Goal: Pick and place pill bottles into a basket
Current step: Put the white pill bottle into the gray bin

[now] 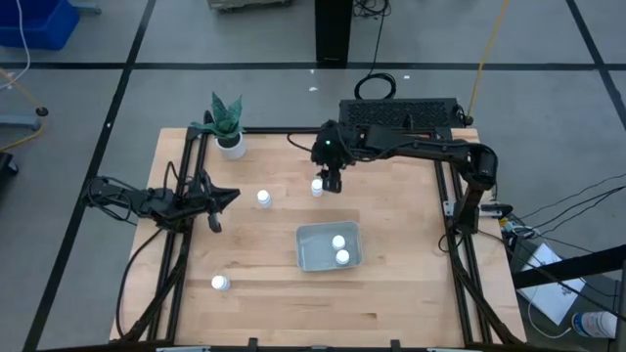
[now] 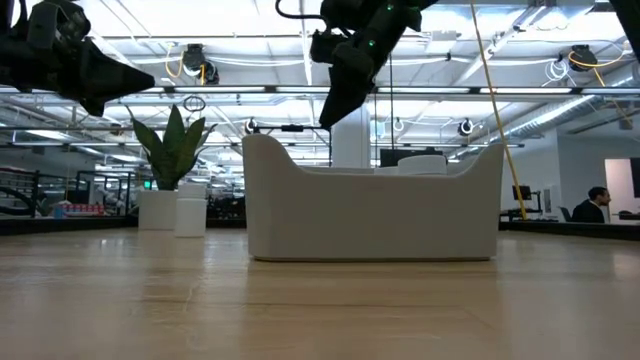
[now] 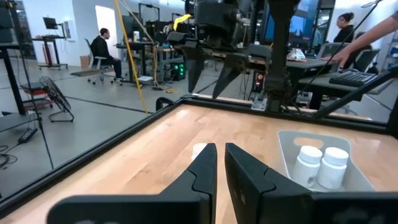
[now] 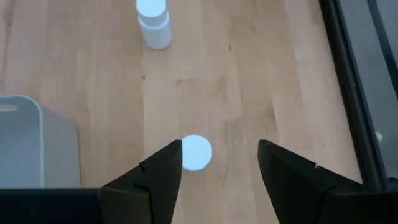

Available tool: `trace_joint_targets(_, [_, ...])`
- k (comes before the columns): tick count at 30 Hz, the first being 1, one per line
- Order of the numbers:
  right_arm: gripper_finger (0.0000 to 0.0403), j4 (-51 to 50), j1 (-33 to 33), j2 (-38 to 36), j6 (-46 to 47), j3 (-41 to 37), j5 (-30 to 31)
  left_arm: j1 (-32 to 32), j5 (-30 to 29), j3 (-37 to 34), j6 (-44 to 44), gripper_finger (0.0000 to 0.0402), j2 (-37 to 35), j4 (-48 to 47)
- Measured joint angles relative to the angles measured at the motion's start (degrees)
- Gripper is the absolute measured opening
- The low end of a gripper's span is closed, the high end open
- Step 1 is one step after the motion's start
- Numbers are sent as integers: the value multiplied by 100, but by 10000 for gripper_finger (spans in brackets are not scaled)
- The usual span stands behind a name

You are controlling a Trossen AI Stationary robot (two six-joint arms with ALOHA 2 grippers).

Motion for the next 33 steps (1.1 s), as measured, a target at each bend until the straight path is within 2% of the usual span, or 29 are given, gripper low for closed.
trace_joint_targets(11, [234, -176, 14, 145, 144, -2, -279, -1, 51, 0, 8, 37, 2, 0])
trace_joint_targets(24, [235, -366, 15, 684, 20, -7, -286, -2, 52, -2, 48, 37, 79, 19])
trace_joint_targets(33, [236, -123, 34, 929, 105, 4, -447, -1, 54, -2, 92, 37, 98, 8])
